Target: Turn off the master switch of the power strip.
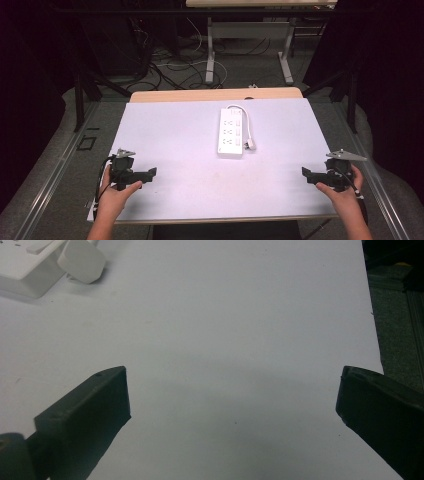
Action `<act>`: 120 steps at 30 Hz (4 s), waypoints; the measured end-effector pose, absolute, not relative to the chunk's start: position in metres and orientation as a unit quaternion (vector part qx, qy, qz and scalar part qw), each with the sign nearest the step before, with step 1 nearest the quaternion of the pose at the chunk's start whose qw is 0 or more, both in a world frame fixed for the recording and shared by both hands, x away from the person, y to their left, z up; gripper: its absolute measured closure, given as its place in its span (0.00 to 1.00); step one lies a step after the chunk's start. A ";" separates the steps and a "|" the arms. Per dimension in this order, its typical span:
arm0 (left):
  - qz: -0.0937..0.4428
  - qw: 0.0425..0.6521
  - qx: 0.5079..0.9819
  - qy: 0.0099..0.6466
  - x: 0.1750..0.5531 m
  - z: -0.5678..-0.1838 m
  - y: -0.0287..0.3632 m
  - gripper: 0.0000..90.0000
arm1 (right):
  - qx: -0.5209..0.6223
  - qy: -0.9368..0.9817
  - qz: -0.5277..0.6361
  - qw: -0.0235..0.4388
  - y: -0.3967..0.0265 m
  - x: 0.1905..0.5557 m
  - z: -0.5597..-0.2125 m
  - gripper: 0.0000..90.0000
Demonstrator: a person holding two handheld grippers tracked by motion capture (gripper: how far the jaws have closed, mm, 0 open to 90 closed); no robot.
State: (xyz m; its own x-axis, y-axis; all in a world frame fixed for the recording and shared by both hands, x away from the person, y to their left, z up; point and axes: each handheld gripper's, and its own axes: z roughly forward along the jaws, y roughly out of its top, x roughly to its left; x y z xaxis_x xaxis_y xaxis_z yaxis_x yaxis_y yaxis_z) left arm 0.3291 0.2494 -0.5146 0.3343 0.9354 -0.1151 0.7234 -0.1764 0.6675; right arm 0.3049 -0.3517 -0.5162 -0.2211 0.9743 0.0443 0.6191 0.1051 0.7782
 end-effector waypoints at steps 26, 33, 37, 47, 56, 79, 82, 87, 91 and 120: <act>0.167 0.338 0.765 0.521 0.350 -0.476 0.221 0.01 | 0.532 0.745 0.333 0.224 -0.330 0.338 -0.473 0.01; 0.164 0.343 0.772 0.510 0.358 -0.478 0.204 0.02 | 0.519 0.749 0.341 0.229 -0.320 0.339 -0.474 0.02; 0.165 0.342 0.781 0.496 0.365 -0.475 0.193 0.03 | 0.514 0.750 0.347 0.231 -0.312 0.344 -0.475 0.04; 0.159 0.356 0.781 0.489 0.379 -0.473 0.181 0.04 | 0.478 0.771 0.346 0.240 -0.278 0.367 -0.462 0.10; 0.158 0.358 0.778 0.492 0.388 -0.477 0.190 0.03 | 0.444 0.790 0.354 0.231 -0.246 0.388 -0.449 0.14; 0.174 0.373 0.757 0.508 0.385 -0.477 0.205 0.01 | 0.427 0.815 0.330 0.213 -0.203 0.443 -0.432 0.26; 0.175 0.372 0.759 0.505 0.384 -0.476 0.206 0.01 | 0.428 0.817 0.324 0.213 -0.200 0.448 -0.431 0.27; 0.175 0.372 0.757 0.507 0.383 -0.476 0.207 0.01 | 0.431 0.819 0.316 0.210 -0.193 0.463 -0.428 0.33; 0.177 0.375 0.755 0.508 0.383 -0.475 0.210 0.01 | 0.446 0.816 0.310 0.198 -0.186 0.472 -0.427 0.36; 0.169 0.377 0.747 0.522 0.382 -0.476 0.220 0.01 | 0.473 0.807 0.296 0.194 -0.171 0.517 -0.431 0.51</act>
